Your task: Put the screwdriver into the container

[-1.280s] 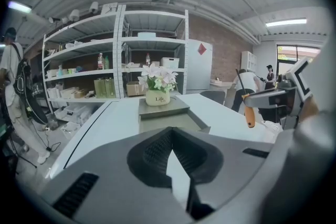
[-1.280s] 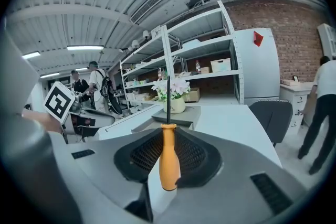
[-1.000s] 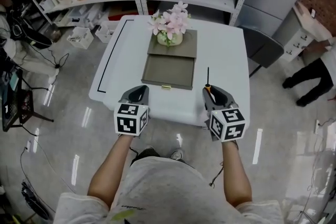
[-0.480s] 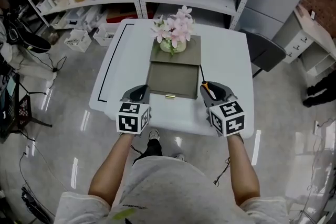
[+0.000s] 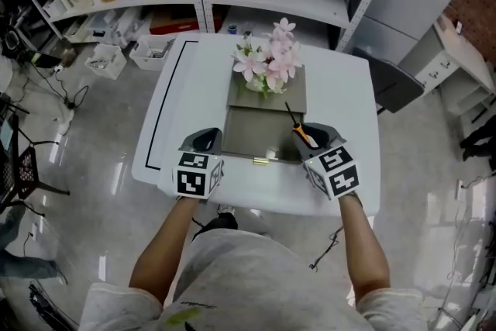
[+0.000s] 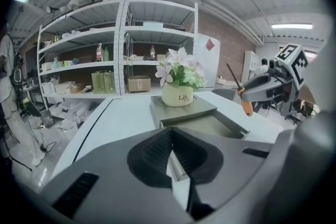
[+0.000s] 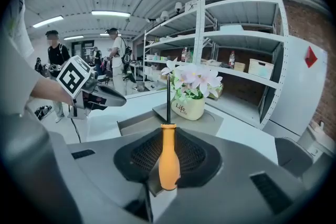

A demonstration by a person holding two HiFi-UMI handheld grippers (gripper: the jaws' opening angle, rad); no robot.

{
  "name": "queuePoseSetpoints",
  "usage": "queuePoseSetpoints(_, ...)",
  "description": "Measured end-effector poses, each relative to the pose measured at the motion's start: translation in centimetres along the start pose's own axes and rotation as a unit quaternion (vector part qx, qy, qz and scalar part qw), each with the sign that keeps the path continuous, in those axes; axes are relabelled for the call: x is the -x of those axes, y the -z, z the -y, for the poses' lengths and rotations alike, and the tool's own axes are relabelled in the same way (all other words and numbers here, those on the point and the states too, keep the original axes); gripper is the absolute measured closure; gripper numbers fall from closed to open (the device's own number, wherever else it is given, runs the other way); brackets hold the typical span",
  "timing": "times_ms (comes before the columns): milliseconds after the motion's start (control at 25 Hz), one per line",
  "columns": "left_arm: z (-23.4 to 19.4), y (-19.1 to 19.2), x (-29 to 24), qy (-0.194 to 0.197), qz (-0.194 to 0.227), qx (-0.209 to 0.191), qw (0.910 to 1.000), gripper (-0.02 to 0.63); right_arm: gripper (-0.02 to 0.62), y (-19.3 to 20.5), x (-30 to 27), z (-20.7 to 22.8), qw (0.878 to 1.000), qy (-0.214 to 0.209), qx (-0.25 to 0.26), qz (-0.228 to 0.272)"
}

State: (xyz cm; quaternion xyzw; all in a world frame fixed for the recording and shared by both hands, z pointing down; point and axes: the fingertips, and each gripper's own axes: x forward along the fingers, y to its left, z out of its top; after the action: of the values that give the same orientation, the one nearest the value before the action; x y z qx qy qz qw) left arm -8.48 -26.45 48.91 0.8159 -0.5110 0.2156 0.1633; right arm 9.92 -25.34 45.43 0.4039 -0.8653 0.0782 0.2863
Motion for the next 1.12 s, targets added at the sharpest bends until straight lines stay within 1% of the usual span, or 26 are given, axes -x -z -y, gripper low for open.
queuePoseSetpoints(280,-2.1,-0.1,-2.5,0.018,-0.003,0.002,0.9998,0.601,0.522,0.6,-3.2,0.0,0.997,-0.015,0.034,-0.069)
queuePoseSetpoints(440,-2.9,-0.3,-3.9,0.029,-0.004,0.002,0.9996,0.601,0.522,1.4,-4.9,-0.5,0.992,-0.032,0.054,-0.113)
queuePoseSetpoints(640,-3.6,-0.4,-5.5,0.043,-0.012,0.004,0.9990,0.601,0.522,2.2,-7.1,-1.2,0.984,-0.055,0.071,-0.153)
queuePoseSetpoints(840,-3.8,-0.1,-6.9,0.057,-0.019,0.006,0.9982,0.601,0.522,3.4,-9.1,-1.7,0.975,-0.075,0.089,-0.192)
queuePoseSetpoints(1120,-4.5,0.2,-8.2,0.067,-0.029,0.009,0.9973,0.601,0.522,5.4,-11.0,-2.1,0.953,-0.107,0.126,-0.255)
